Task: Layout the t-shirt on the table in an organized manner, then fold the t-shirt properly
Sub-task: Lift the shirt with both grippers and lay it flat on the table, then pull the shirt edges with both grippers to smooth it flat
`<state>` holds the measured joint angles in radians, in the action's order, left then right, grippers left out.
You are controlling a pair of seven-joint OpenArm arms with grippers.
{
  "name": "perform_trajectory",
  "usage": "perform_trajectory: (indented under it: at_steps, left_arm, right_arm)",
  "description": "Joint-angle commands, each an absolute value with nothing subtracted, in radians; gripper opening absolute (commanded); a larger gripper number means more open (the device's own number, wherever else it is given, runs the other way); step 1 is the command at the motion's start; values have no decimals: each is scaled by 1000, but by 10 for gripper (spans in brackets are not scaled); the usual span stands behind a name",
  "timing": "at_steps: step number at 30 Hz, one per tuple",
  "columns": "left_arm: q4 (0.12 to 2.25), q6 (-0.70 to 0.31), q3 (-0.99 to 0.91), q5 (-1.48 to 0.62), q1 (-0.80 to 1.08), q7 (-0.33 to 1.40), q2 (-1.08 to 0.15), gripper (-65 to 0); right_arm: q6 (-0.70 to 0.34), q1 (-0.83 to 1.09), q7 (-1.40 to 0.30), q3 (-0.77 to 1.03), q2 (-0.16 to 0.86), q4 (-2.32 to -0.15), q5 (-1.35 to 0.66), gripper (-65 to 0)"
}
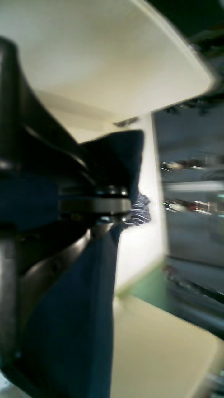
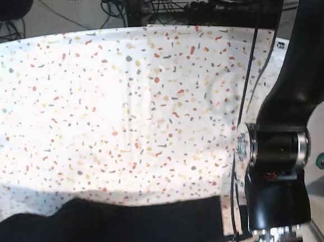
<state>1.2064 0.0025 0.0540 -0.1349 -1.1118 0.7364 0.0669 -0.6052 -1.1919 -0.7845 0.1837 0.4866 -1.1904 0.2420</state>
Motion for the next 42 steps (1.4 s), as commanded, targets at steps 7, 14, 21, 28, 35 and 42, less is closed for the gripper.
perform_trajectory:
  at_steps: [7,14,21,28,35,42]
  left_arm:
    - [1604,5,117,-127,-710,843,1,-650]
    - [1705,5,128,-120,-200,834,-68,-650]
    - [1558,5,120,-120,38,685,-137,-650]
    - [1547,10,68,-120,151,682,-165,-650]
    - [1550,10,44,-120,170,685,-166,-650]
    - [1555,10,41,-127,191,687,-166,-650]
  right_arm:
    - [-602,-734,-977,294,470,-1603,243,-650]
    - [-602,-197,-843,564,228,-1626,243,-650]
    - [-602,-5,-697,680,110,-1492,243,-650]
    - [-602,127,-708,727,94,-1544,243,-650]
    - [-596,148,-717,730,58,-1547,243,-650]
    - [-595,130,-885,734,53,-1587,246,-650]
